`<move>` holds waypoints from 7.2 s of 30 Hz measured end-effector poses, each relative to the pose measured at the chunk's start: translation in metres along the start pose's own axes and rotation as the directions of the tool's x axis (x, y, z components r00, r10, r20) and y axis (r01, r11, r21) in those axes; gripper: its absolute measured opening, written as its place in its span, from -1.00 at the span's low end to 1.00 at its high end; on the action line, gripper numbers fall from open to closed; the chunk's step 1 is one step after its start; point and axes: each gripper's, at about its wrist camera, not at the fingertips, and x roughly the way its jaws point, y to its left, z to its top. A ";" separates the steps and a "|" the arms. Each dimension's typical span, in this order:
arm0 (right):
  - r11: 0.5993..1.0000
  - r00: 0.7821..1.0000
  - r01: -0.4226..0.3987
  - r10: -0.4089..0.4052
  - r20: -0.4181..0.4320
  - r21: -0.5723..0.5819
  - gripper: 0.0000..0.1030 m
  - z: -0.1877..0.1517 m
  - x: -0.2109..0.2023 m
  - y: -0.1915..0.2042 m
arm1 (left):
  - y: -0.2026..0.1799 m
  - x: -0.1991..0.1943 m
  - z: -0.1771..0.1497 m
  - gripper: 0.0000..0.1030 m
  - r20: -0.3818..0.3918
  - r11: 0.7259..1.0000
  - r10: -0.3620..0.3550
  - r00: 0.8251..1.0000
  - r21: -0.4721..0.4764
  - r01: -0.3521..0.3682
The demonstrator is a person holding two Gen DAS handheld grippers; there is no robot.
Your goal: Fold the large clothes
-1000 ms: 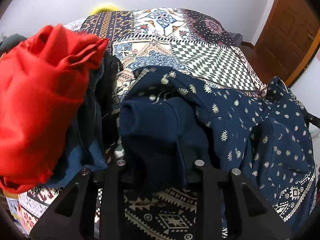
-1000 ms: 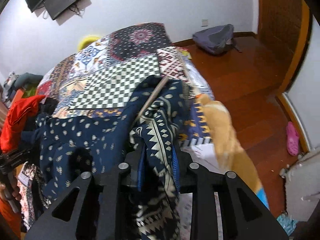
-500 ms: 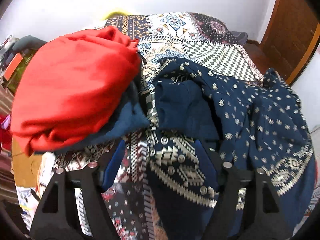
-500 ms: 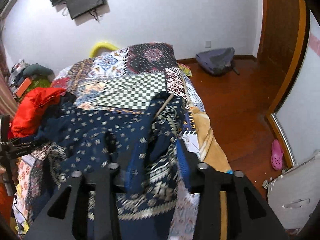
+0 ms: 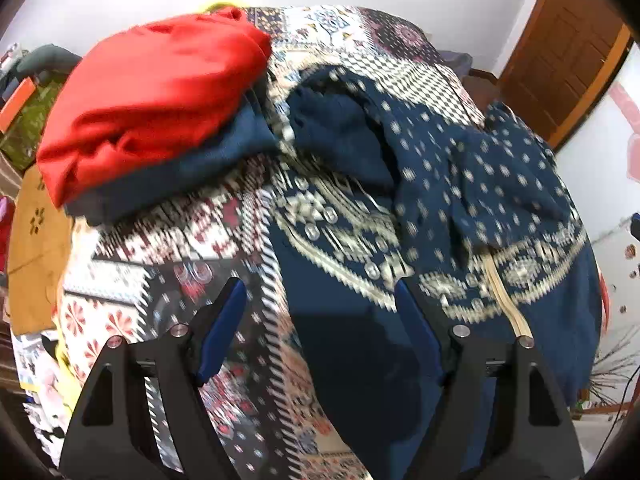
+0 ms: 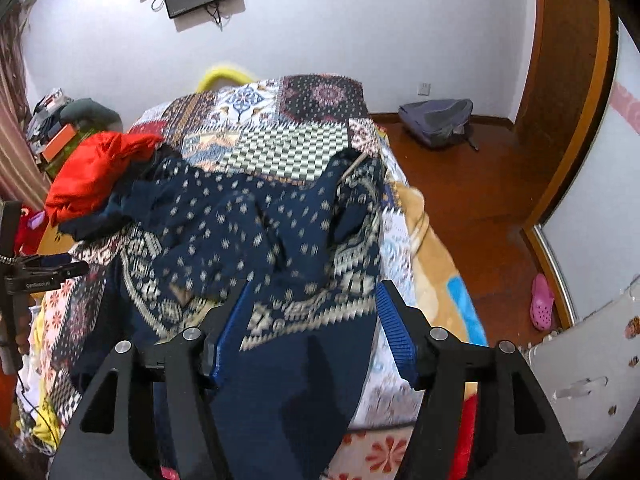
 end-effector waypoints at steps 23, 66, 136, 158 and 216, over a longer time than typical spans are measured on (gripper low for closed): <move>0.997 0.987 0.069 -0.061 -0.150 0.046 0.15 -0.106 0.011 -0.002 | 0.016 0.041 -0.092 0.75 -0.133 1.000 -0.020 0.991 -0.019 0.018; 0.981 0.987 -0.060 0.087 -0.137 0.186 0.15 -0.121 0.018 -0.011 | 0.052 0.018 -0.126 -0.03 -0.068 0.960 -0.230 0.971 -0.179 0.215; 0.995 0.998 0.004 0.003 -0.060 0.103 -0.42 0.079 0.132 -0.048 | 0.002 0.108 0.134 -0.32 0.073 0.997 -0.038 0.997 -0.062 0.042; 0.976 0.962 -0.218 0.209 -0.177 -0.030 -0.18 0.040 0.140 0.060 | -0.097 0.088 0.083 -0.27 0.023 0.956 -0.226 0.974 0.196 0.217; 0.985 0.988 0.078 -0.098 -0.123 -0.156 -0.18 0.145 0.212 0.042 | -0.062 0.146 0.197 -0.19 0.107 0.945 0.098 0.989 0.303 -0.126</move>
